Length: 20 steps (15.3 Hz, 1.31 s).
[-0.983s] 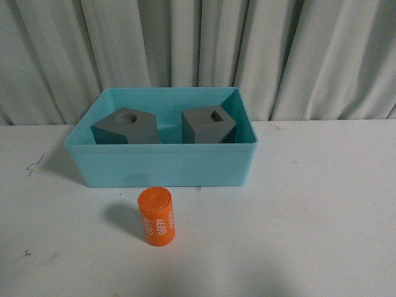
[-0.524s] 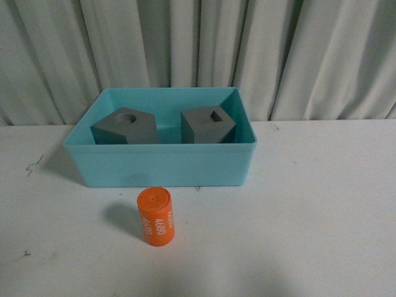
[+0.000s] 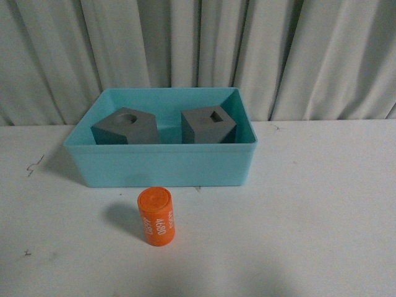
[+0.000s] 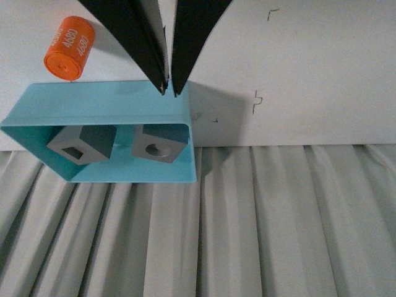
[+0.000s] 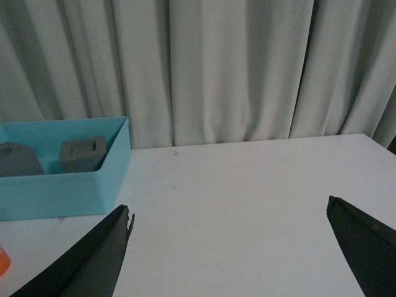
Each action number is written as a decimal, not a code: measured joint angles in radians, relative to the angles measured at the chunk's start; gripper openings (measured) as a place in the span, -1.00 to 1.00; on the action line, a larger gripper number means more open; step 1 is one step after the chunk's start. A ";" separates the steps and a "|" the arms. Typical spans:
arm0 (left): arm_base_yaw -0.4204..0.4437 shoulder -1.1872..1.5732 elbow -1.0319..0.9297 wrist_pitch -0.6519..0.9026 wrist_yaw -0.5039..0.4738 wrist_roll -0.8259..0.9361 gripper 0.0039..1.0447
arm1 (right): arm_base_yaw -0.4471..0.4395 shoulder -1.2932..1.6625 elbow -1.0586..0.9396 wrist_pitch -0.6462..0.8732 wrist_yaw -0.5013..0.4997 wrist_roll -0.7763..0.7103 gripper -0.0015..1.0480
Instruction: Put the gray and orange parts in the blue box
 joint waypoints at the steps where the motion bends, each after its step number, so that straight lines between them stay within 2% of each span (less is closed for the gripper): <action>1: 0.000 0.000 0.000 0.000 0.000 0.000 -0.67 | 0.000 0.000 0.000 0.000 0.000 0.000 0.87; 3: 0.000 0.000 0.000 0.000 0.000 0.000 -0.11 | 0.000 0.000 0.000 0.000 0.000 0.000 0.87; 7: 0.000 0.000 0.000 0.000 0.000 0.000 0.86 | 0.000 0.000 0.000 0.000 0.000 0.000 0.87; 10: 0.000 0.000 0.000 0.000 0.000 0.002 0.88 | 0.000 0.000 0.000 0.000 0.000 0.000 0.87; 11: 0.000 0.000 0.000 0.000 0.000 0.002 0.88 | 0.000 0.030 0.033 -0.112 0.044 0.038 0.87; 12: 0.000 0.000 0.000 0.000 0.001 0.002 0.88 | -0.077 0.297 0.152 -0.250 0.072 0.127 0.87; 13: 0.000 0.000 0.000 0.001 0.000 0.002 0.88 | -0.243 0.545 0.248 -0.119 -0.005 0.135 0.87; 14: 0.000 0.000 0.000 0.000 0.000 0.002 0.88 | -0.341 0.757 0.362 0.044 -0.135 0.086 0.87; 15: 0.000 0.000 0.000 0.000 -0.001 0.002 0.88 | -0.366 0.963 0.489 0.178 -0.255 0.006 0.87; 16: 0.000 0.000 0.000 0.000 0.000 0.002 0.88 | -0.335 1.145 0.593 0.224 -0.380 -0.096 0.87; 17: 0.000 0.000 0.000 0.000 0.000 0.002 0.88 | -0.287 1.306 0.675 0.185 -0.501 -0.208 0.87; 20: 0.000 0.000 0.000 0.000 0.000 0.002 0.88 | -0.119 1.571 0.860 -0.087 -0.789 -0.535 0.87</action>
